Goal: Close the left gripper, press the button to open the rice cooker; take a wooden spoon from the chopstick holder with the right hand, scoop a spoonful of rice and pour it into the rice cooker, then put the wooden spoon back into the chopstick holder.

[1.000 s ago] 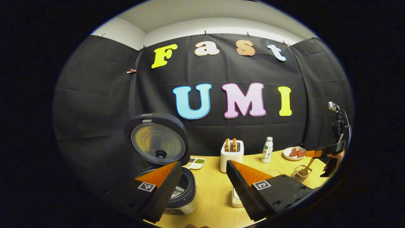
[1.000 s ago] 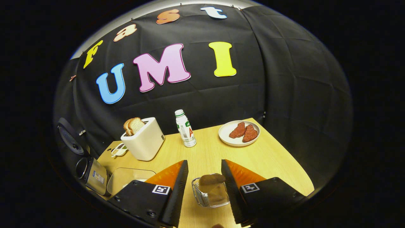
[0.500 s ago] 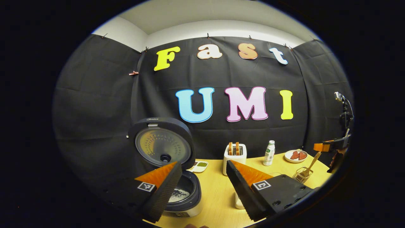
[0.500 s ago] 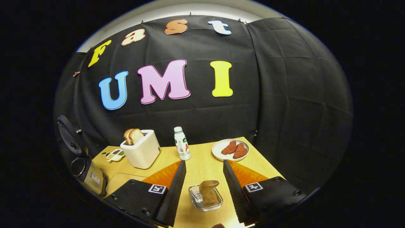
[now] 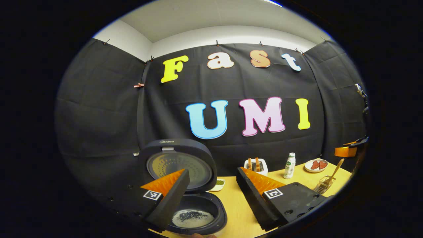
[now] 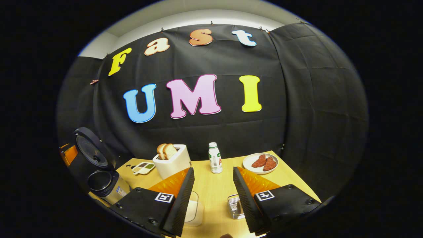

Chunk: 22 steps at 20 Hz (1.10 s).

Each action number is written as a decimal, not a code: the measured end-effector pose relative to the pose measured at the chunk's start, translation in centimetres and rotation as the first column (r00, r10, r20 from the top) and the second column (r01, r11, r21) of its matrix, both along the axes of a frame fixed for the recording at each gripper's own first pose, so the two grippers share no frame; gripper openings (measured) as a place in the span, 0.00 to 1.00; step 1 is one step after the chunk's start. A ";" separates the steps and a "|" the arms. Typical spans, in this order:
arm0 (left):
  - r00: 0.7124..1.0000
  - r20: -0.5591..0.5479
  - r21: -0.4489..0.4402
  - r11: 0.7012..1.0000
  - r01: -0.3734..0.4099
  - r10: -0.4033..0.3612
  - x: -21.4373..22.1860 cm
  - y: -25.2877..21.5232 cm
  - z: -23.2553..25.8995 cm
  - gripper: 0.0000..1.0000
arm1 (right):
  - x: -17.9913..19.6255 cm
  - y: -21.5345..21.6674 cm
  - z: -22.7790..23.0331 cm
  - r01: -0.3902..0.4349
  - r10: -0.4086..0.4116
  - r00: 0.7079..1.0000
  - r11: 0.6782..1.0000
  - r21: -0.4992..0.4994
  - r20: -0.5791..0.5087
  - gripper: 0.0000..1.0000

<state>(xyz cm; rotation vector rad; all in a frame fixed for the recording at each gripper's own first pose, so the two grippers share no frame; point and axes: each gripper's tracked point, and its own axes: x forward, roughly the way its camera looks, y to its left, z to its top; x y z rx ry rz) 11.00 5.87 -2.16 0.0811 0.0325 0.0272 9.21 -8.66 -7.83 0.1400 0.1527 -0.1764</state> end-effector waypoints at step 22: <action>0.989 -0.144 -0.037 0.999 -0.028 0.023 14.4 8.6 3.4 0.88 | 0.0 8.7 2.3 -0.106 0.106 0.993 0.994 0.001 0.049 0.74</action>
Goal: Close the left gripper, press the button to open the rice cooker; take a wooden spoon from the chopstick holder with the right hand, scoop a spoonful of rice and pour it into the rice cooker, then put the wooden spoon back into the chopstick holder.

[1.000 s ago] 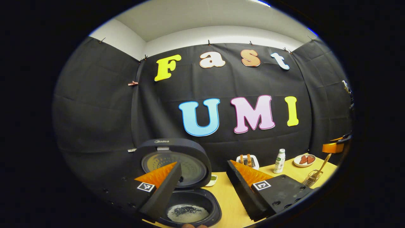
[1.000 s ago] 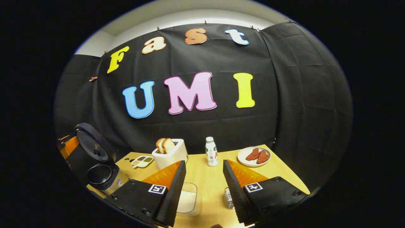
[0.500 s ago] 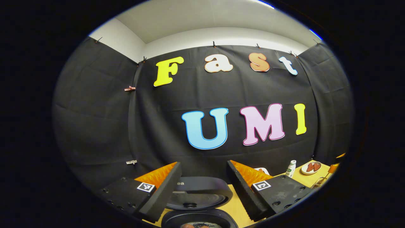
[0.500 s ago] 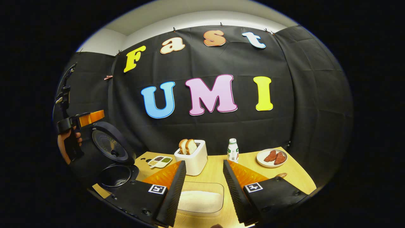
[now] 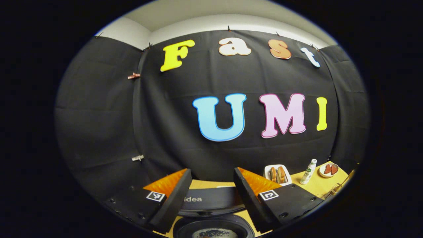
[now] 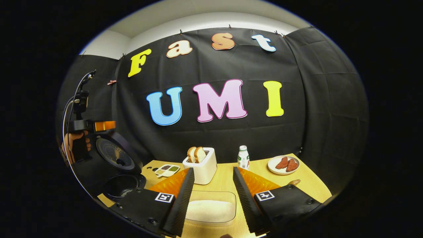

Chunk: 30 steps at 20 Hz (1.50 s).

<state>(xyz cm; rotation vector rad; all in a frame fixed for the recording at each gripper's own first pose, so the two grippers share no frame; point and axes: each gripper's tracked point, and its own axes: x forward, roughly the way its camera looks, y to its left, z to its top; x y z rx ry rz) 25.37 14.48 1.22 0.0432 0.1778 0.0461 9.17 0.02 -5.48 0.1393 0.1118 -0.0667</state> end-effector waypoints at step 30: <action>0.988 -0.046 -0.021 0.988 -0.150 0.149 -20.2 -2.3 -15.5 0.96 | -1.0 1.7 -0.8 -0.084 0.085 0.996 0.996 0.011 -0.020 0.75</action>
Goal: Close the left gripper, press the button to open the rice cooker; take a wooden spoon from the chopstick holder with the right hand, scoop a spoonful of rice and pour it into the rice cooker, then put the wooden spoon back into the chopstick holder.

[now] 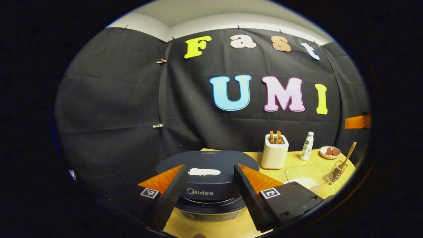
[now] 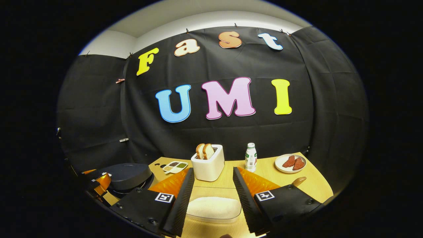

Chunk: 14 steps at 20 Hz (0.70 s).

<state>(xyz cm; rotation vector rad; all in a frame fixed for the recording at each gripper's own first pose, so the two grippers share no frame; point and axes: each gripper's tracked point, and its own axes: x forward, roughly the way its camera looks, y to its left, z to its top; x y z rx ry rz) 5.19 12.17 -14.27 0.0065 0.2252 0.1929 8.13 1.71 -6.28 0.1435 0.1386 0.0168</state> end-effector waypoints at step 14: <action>0.999 -0.047 -0.037 0.999 0.018 -0.020 -1.1 -0.1 -4.8 0.98 | -0.2 0.1 -0.3 -0.001 0.001 1.000 1.000 0.002 -0.007 0.74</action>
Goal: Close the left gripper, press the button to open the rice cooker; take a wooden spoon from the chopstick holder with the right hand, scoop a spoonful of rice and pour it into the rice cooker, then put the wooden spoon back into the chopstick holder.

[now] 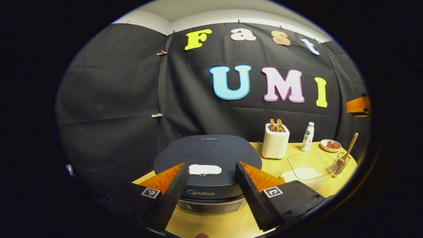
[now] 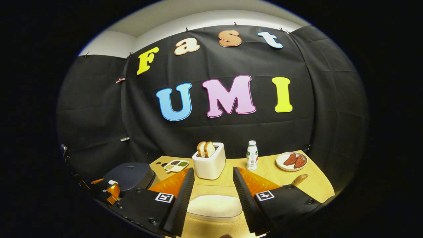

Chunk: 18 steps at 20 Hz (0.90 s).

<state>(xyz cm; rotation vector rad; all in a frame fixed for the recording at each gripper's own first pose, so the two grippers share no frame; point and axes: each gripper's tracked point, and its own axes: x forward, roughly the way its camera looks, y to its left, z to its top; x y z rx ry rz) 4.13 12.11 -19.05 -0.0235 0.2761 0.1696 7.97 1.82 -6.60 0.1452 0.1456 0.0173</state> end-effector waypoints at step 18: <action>0.994 0.107 0.091 0.996 0.010 -0.020 1.9 -0.5 6.6 0.94 | -0.9 -0.1 1.0 -0.008 0.008 1.000 1.000 -0.001 0.024 0.74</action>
